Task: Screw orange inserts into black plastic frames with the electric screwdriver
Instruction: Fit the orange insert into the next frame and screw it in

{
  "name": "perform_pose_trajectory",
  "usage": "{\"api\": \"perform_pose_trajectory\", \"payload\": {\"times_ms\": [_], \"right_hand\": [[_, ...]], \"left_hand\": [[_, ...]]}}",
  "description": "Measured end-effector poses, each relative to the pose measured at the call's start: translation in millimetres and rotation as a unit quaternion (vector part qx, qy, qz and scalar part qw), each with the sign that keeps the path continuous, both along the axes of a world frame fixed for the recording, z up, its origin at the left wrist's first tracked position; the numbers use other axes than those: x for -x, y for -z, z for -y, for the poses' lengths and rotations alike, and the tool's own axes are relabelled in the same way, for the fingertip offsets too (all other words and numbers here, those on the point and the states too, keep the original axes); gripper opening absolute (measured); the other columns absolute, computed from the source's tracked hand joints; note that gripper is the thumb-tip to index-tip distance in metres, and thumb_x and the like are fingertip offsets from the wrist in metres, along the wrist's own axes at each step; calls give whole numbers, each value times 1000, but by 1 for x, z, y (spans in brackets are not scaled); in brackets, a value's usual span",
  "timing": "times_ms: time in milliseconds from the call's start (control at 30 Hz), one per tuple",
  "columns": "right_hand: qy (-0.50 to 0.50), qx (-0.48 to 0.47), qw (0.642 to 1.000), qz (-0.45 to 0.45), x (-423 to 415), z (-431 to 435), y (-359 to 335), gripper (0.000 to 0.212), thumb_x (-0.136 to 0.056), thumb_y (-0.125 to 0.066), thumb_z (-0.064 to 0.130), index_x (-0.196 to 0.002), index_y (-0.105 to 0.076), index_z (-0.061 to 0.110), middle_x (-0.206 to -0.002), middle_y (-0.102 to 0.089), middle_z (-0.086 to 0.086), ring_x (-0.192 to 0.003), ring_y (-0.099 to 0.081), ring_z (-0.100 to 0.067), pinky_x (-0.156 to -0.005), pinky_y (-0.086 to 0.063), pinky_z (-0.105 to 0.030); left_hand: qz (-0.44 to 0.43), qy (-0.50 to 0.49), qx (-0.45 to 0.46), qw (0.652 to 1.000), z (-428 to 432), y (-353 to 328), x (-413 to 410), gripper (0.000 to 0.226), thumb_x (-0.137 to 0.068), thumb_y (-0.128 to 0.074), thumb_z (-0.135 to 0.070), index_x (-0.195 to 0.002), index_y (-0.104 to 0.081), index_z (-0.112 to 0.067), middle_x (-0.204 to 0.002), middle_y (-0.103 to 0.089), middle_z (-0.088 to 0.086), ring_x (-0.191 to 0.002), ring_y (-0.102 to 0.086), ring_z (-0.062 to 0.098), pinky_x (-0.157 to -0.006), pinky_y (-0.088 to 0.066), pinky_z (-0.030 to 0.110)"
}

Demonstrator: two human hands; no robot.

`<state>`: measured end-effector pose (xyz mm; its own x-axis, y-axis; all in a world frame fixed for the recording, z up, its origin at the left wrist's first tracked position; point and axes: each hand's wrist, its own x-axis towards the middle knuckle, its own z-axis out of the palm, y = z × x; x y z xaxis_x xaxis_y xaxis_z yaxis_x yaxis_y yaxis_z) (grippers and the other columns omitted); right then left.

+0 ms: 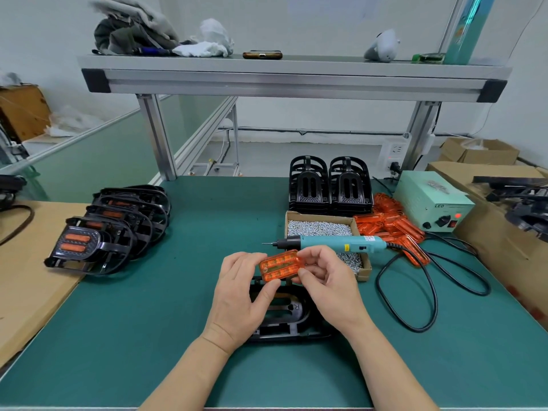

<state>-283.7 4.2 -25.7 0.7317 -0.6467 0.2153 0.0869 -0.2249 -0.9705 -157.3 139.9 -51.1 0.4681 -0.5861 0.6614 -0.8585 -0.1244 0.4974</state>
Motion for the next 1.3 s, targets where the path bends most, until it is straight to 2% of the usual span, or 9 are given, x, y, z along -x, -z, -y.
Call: {"api": "perform_pose_trajectory", "payload": {"times_ms": [100,367,533,700,833,967,1133,1300], "right_hand": [[4,-5,1000,-5,0,0,-1,26,-94,-61,-8,-107,-65,14,-100,-74,-5,-88,-74,-16,-79,-61,-30],[10,10,999,-36,3,0,-5,26,-93,-60,-9,-103,-67,13,-93,-74,0,-80,-72,-10,-71,-58,-22],[38,61,995,-71,4,0,-7,23,-93,-64,-3,-99,-68,18,-89,-74,9,-81,-71,-8,-69,-59,-24],[62,87,990,-88,5,3,-8,18,-91,-70,3,-92,-70,22,-83,-74,6,-74,-72,-11,-72,-57,-21],[69,96,987,-107,6,4,-7,18,-90,-72,7,-87,-72,25,-81,-74,5,-73,-71,-11,-76,-60,-31],[69,104,985,-117,6,4,-8,20,-89,-74,7,-85,-72,27,-80,-73,5,-74,-70,-12,-79,-60,-36],[68,118,982,-130,10,5,-10,21,-87,-76,8,-85,-71,28,-80,-73,10,-73,-68,-8,-77,-57,-28],[70,142,979,-128,11,6,-13,23,-85,-78,8,-85,-69,30,-79,-71,14,-75,-64,-2,-75,-51,-17]], "left_hand": [[3,-3,3,1000,0,-1,0,39,-93,-57,-42,-117,-61,-12,-112,-54,-14,-112,-45,9,-101,-30,10],[1,-3,-10,1000,-1,1,0,42,-93,-58,-38,-123,-59,-10,-115,-59,-8,-114,-47,13,-103,-29,11],[7,-1,0,1000,0,1,0,44,-93,-60,-38,-126,-60,-10,-116,-55,-16,-114,-47,11,-105,-30,12],[20,4,3,1000,1,1,1,45,-93,-59,-41,-123,-63,-7,-112,-54,-16,-111,-50,16,-103,-34,14],[23,4,3,1000,1,2,1,43,-94,-59,-40,-117,-66,-4,-108,-63,-5,-108,-52,20,-101,-38,20],[24,5,0,1000,1,2,1,43,-93,-60,-38,-117,-66,-3,-107,-65,-2,-107,-53,20,-100,-38,19],[9,15,4,1000,0,1,1,45,-90,-62,-39,-121,-66,-7,-109,-59,-13,-110,-50,13,-102,-33,11],[-8,19,10,1000,0,1,1,48,-88,-63,-41,-123,-67,-9,-111,-59,-15,-111,-51,12,-103,-33,10]]}}
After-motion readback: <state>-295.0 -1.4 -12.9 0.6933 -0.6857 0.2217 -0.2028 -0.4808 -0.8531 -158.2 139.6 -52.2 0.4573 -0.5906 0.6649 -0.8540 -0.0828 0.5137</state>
